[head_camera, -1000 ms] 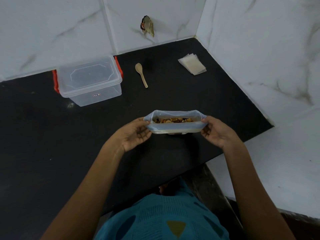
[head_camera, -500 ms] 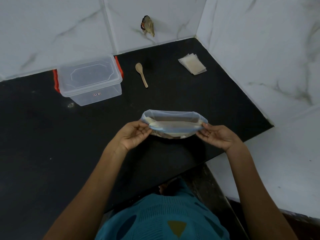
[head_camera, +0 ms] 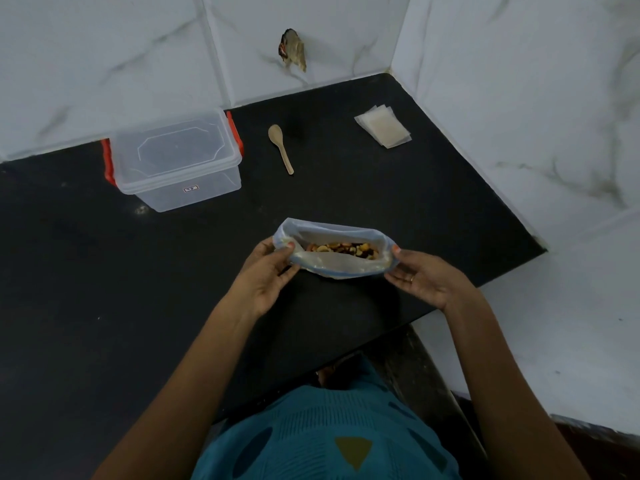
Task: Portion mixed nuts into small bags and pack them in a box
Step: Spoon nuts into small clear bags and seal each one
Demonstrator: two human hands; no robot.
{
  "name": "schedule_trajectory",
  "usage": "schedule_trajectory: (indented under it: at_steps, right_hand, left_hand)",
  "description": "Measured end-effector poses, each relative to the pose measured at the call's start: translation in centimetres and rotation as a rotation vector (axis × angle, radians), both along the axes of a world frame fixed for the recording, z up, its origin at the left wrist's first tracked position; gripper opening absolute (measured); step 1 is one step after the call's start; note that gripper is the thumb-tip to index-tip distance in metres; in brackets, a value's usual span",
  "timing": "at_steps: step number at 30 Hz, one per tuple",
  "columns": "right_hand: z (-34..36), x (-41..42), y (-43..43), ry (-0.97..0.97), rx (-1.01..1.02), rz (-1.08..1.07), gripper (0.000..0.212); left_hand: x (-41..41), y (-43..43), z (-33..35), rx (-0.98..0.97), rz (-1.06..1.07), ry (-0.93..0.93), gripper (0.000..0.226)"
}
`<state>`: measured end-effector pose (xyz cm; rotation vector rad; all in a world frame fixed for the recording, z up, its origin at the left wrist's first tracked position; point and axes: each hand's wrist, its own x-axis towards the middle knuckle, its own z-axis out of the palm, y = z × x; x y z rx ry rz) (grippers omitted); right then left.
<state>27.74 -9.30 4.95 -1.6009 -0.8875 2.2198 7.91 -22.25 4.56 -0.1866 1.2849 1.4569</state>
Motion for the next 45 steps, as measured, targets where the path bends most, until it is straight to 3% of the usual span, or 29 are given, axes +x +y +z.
schedule_trajectory:
  at_steps: [3, 7, 9, 11, 13, 15, 19, 22, 26, 30, 35, 39, 41, 43, 45]
  right_hand:
    - [-0.2, -0.3, 0.0, -0.025, -0.090, 0.017, 0.008]
    - [-0.9, -0.4, 0.2, 0.125, -0.211, -0.089, 0.007]
    - [-0.9, -0.4, 0.4, 0.205, -0.234, -0.159, 0.005]
    - [-1.0, -0.6, 0.4, 0.287, -0.250, -0.204, 0.016]
    - [-1.0, -0.9, 0.2, 0.330, -0.246, -0.264, 0.005]
    - [-1.1, -1.2, 0.2, 0.377, -0.249, -0.376, 0.019]
    - [-0.8, -1.3, -0.1, 0.486, -0.279, -0.455, 0.020]
    - [-0.7, -1.1, -0.2, 0.537, -0.247, -0.374, 0.070]
    - [-0.9, -0.9, -0.2, 0.419, -0.183, -0.328, 0.035]
    - [-0.9, -0.8, -0.3, 0.178, 0.030, -0.156, 0.018]
    - [-0.4, -1.3, -0.9, -0.210, 0.435, 0.032, 0.010]
    - [-0.8, -1.2, -0.7, -0.455, 0.663, 0.173, 0.034]
    - [-0.7, -1.2, -0.4, -0.514, 0.744, 0.213, 0.033]
    - [-0.7, -1.3, -0.4, -0.555, 0.812, 0.231, 0.024]
    - [-0.6, -1.7, -0.8, -0.602, 0.866, 0.239, 0.021]
  left_hand:
    - [0.3, 0.0, -0.2, -0.045, 0.011, -0.022, 0.014]
    - [0.1, -0.1, -0.7, -0.066, -0.075, -0.063, 0.012]
    - [-0.4, 0.0, -1.0, 0.004, 0.001, -0.142, 0.013]
    - [-0.5, 0.2, -1.3, 0.083, 0.138, -0.264, 0.012]
    - [-0.2, 0.4, -1.7, 0.153, 0.262, -0.362, 0.013]
    - [0.4, 0.7, -1.8, 0.219, 0.345, -0.415, 0.022]
    - [1.0, 1.2, -1.4, 0.269, 0.411, -0.526, 0.038]
    - [1.5, 1.4, -1.3, 0.219, 0.333, -0.455, 0.038]
    - [1.0, 1.0, -0.8, 0.138, 0.163, -0.374, 0.040]
    - [0.6, 0.3, -1.0, -0.043, -0.077, -0.146, 0.028]
    - [0.5, 0.2, -0.7, -0.170, -0.160, 0.104, 0.035]
    - [0.3, 0.4, 0.1, -0.211, -0.260, 0.339, 0.029]
    - [0.0, 0.4, -0.1, -0.264, -0.328, 0.552, 0.036]
    - [-0.4, 0.4, -0.6, -0.353, -0.428, 0.910, 0.048]
    - [-0.3, 0.5, -0.8, -0.391, -0.484, 1.232, 0.046]
